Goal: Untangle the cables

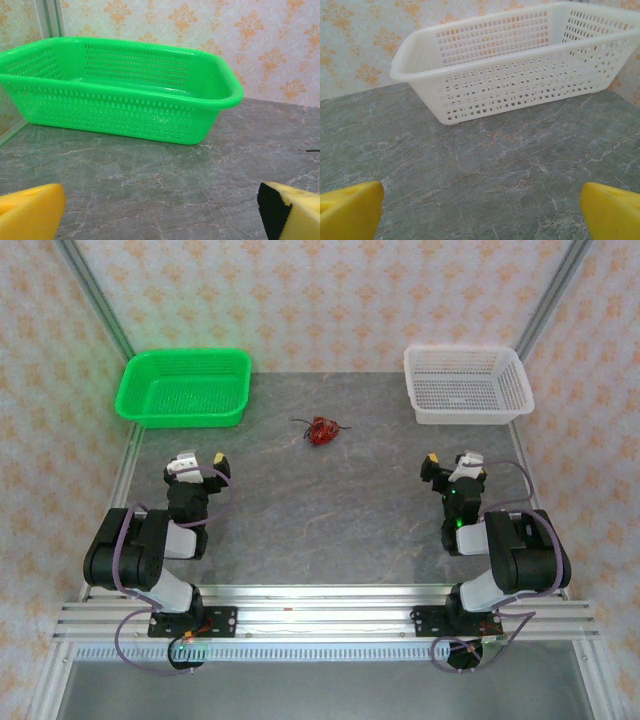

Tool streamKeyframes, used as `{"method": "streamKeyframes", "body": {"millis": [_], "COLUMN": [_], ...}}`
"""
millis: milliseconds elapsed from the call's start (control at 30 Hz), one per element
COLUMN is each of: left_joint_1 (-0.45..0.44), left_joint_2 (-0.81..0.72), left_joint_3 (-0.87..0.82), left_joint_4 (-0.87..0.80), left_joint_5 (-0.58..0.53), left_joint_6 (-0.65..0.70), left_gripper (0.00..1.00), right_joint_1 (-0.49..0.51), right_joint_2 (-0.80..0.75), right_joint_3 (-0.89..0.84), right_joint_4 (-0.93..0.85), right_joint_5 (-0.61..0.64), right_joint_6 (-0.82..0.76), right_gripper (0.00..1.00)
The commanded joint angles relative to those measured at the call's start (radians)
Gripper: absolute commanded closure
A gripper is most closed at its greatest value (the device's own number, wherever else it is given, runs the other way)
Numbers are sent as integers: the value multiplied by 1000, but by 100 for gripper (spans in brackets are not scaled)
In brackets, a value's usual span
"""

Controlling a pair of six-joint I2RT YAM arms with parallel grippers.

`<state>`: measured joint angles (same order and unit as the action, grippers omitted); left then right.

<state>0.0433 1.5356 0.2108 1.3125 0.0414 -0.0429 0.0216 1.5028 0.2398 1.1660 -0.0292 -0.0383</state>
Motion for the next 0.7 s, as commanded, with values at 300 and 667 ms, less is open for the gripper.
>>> {"method": "streamKeyframes", "body": {"millis": [300, 667], "left_joint_1": [-9, -14], "left_joint_2": [-80, -402], "left_joint_3": [56, 261], "left_joint_4": [-154, -673], "left_joint_5": [-21, -16], "left_joint_6": [6, -214], "left_gripper": [1, 12], "right_joint_1": [8, 198], "right_joint_2": [-50, -208], "right_joint_3": [35, 461], "right_joint_4": [-73, -966], "right_joint_5": [140, 169], "right_joint_6": [47, 208], "right_gripper": [2, 9]}}
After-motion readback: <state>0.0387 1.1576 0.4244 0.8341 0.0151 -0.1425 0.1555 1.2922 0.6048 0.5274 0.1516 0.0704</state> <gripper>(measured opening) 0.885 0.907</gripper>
